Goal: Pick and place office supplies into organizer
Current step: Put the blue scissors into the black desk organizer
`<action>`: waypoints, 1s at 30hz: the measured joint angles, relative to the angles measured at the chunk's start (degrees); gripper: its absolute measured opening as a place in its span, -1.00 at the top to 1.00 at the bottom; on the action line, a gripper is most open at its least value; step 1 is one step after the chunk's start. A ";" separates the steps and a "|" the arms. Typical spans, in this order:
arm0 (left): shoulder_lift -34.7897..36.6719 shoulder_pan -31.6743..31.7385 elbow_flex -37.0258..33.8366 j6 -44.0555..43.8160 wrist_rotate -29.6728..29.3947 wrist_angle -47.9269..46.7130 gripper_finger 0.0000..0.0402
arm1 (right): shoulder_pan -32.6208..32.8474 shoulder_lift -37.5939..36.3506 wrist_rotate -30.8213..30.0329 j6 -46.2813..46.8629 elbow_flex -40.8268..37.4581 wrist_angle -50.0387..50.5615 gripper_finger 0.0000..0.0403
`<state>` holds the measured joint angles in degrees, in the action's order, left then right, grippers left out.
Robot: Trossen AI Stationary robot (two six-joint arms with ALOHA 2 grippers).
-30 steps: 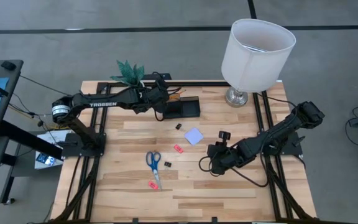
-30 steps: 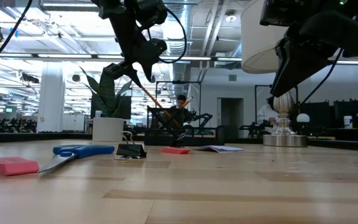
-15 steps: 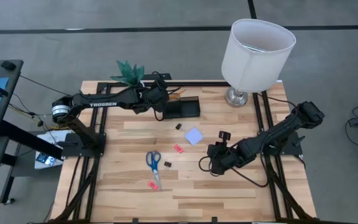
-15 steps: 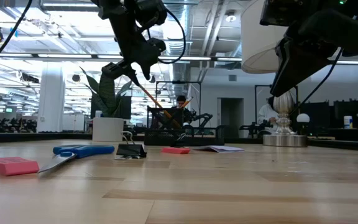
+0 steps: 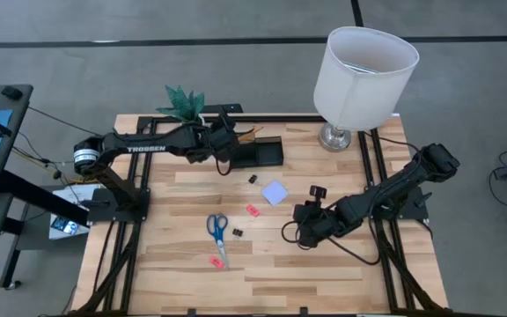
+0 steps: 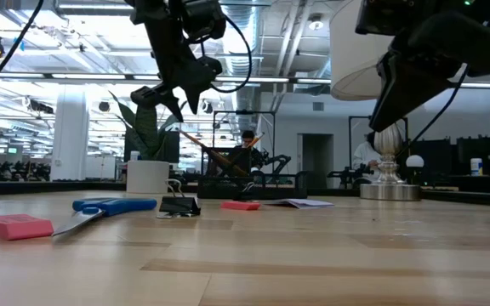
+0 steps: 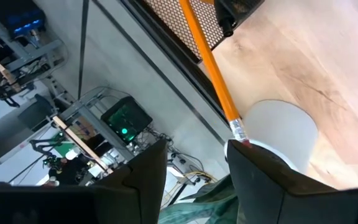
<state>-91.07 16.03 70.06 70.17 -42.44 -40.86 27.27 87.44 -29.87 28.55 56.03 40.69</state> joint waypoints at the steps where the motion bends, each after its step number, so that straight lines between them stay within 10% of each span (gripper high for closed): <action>1: 0.00 -0.02 0.00 -0.10 0.02 -0.14 0.19 | 0.01 0.00 0.00 0.00 0.00 -0.08 0.67; 19: 4.95 -3.53 -0.09 -7.96 -7.04 -1.33 0.19 | 0.02 0.00 0.02 0.28 0.00 -0.46 0.67; 30: 17.26 -7.52 -0.09 -45.72 27.16 -14.05 0.19 | -0.24 0.00 -3.24 1.06 0.00 -2.66 0.67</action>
<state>-73.80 8.51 69.97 24.45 -15.27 -54.90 27.02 87.44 -33.11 29.61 56.03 38.03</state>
